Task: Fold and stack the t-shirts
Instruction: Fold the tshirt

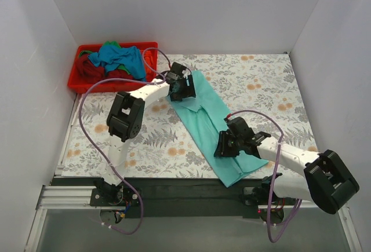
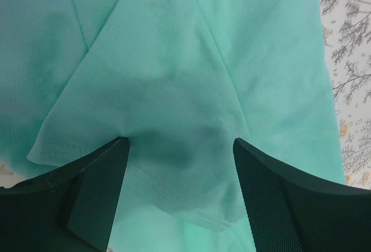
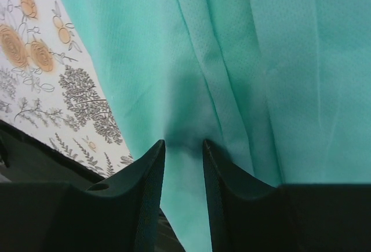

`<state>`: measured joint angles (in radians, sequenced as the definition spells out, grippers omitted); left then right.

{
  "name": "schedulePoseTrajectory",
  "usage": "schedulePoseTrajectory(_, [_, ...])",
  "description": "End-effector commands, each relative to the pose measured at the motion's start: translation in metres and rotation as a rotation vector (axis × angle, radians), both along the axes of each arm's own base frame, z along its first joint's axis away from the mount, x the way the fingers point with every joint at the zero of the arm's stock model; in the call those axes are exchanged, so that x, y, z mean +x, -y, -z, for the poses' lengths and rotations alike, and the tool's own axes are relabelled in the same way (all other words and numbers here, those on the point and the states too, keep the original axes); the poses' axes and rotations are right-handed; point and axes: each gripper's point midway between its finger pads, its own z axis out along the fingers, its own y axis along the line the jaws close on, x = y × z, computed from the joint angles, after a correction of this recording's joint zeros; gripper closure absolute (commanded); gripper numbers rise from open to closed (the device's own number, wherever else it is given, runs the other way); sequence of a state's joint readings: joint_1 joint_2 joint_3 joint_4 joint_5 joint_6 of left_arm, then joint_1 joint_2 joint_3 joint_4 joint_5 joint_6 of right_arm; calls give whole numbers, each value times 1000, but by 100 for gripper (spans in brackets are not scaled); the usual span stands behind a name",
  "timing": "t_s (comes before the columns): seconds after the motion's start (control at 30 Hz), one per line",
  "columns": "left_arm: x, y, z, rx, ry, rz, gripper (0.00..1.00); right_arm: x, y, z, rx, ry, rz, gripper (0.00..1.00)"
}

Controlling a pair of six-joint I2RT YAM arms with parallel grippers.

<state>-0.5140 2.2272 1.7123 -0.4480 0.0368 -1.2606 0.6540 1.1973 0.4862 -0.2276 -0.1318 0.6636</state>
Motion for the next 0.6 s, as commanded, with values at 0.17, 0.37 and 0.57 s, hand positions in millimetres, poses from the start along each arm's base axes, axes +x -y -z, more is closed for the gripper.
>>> schedulePoseTrajectory(0.17, [35,0,16,47,31,82,28,-1,-39,-3,26,-40,-45,60])
schedulePoseTrajectory(0.37, [47,7,19,29,48,125,28,6,-76,-12,34,-22,-130,60])
schedulePoseTrajectory(0.57, [49,11,-15,-17,87,114,28,12,-92,-42,80,67,-186,60])
